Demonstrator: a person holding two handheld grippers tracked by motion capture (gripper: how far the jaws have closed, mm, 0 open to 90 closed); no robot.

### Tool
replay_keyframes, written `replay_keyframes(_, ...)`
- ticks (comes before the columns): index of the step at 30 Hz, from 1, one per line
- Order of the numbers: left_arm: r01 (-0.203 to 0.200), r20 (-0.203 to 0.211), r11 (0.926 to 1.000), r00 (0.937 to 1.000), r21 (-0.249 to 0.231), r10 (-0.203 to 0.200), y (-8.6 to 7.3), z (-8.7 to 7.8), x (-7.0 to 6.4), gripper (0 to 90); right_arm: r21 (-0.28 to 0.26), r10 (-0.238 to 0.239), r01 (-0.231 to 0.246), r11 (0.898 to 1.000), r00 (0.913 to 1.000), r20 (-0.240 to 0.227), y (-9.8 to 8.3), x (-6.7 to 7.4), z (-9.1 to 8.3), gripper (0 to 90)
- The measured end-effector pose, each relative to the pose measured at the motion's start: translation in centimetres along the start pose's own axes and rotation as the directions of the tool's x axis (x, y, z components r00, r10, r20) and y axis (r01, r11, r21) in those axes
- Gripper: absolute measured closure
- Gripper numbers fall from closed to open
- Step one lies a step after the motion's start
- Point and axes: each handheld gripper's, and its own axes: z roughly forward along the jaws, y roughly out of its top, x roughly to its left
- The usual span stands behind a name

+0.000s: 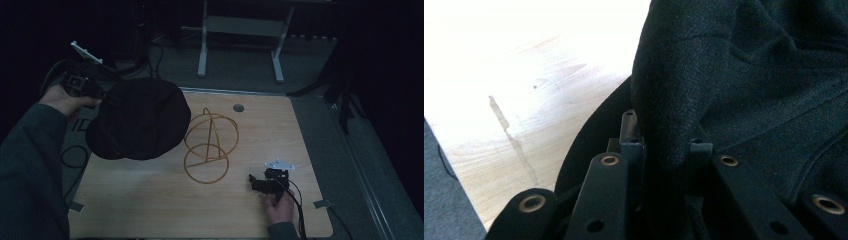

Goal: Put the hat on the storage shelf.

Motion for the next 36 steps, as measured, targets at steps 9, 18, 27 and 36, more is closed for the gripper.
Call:
replay_keyframes(9, -0.003, 0.020, 1.0000, 0.9998, -0.003, 0.003, 0.8, 0.2, -0.6, 77.3, 0.000, 0.000, 0.000, 1.000, 1.0000, 0.000, 0.0, 0.0, 0.0, 11.4)
replay_keyframes(18, -0.008, 0.025, 0.9999, 0.9997, -0.011, 0.008, 1.6, 0.1, -1.3, 77.2, 0.000, 0.000, 0.000, 1.000, 1.0000, 0.000, 0.0, 0.0, 0.0, 11.4)
replay_keyframes(27, -0.017, 0.037, 0.9997, 0.9991, -0.018, 0.018, 2.4, 0.1, -2.1, 76.9, 0.000, 0.000, 0.000, 1.000, 1.0000, 0.000, 0.0, 0.0, 0.0, 11.4)
replay_keyframes(36, -0.022, 0.042, 0.9996, 0.9989, -0.019, 0.023, 2.7, 0.2, -2.5, 76.6, 0.000, 0.000, 0.000, 1.000, 1.0000, 0.000, 0.0, 0.0, 0.0, 11.4)
